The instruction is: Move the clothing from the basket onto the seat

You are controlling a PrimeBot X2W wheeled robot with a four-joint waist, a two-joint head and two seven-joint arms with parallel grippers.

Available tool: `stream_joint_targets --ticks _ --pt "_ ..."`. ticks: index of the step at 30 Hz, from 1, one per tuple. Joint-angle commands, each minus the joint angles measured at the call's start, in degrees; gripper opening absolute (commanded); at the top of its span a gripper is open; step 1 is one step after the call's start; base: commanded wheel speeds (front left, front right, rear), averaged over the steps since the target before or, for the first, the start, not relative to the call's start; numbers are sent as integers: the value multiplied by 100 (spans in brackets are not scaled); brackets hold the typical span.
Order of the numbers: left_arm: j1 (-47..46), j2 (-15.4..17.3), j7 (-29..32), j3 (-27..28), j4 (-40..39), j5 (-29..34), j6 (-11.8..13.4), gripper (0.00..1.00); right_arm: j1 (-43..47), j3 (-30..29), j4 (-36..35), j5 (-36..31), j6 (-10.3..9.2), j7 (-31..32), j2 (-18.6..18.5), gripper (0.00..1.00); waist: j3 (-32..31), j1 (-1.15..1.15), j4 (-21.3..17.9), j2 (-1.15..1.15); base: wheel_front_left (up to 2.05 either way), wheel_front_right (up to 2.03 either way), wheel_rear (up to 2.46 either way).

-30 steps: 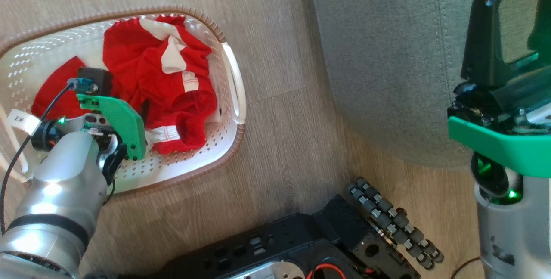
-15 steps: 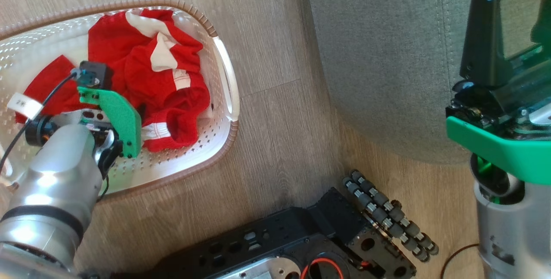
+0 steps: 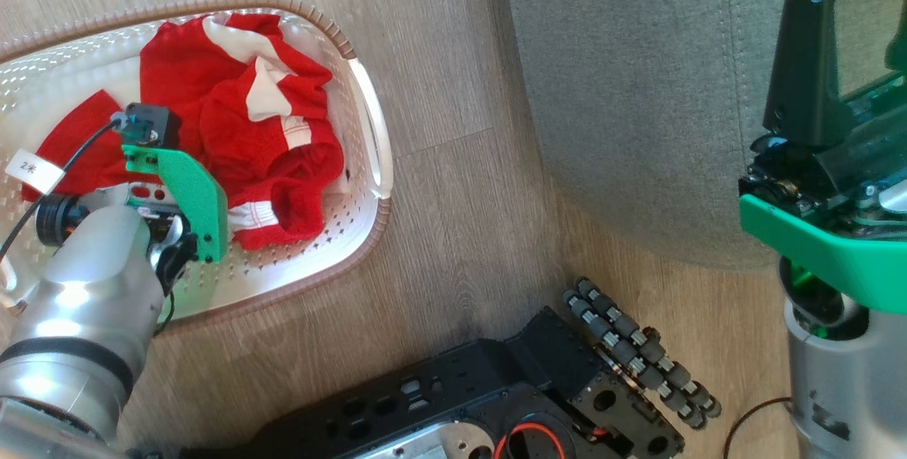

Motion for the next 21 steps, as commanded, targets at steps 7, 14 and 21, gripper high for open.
stream_joint_targets --ticks 7,14,21 --pt "139 169 -215 -98 -68 -196 7 0 70 92 -176 -41 -1 -28 30 100 -104 0 -30 0 0 0 0" --pt "254 30 -427 -152 -135 -440 7 0 137 -40 -85 -64 -1 -28 1 100 -511 0 133 0 0 0 0" --pt "560 -102 -717 -276 -248 -625 7 0 225 -120 83 -42 -1 -28 -124 100 -1161 0 356 0 0 0 0"
